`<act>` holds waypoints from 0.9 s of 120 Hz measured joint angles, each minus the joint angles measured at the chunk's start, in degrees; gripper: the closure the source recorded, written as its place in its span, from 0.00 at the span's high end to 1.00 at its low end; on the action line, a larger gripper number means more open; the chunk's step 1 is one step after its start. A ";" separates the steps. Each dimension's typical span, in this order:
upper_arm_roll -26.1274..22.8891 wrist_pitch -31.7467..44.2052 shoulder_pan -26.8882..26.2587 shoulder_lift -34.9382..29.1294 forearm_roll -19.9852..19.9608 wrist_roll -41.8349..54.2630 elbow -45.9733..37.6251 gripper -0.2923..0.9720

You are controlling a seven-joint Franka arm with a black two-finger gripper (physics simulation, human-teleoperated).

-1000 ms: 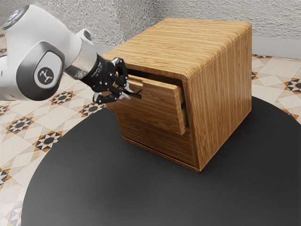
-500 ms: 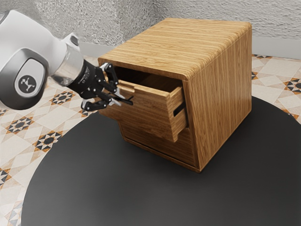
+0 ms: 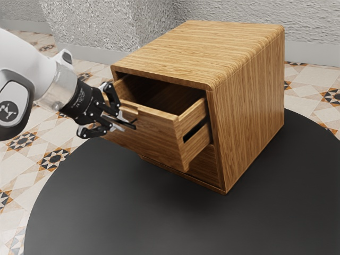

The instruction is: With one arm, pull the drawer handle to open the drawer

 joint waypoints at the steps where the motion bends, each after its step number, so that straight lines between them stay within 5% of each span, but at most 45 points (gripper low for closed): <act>1: -0.01 0.00 0.02 -0.10 0.00 0.00 -0.10 0.22; 108: 0.05 -1.32 1.39 -15.55 0.48 -0.10 -11.39 0.21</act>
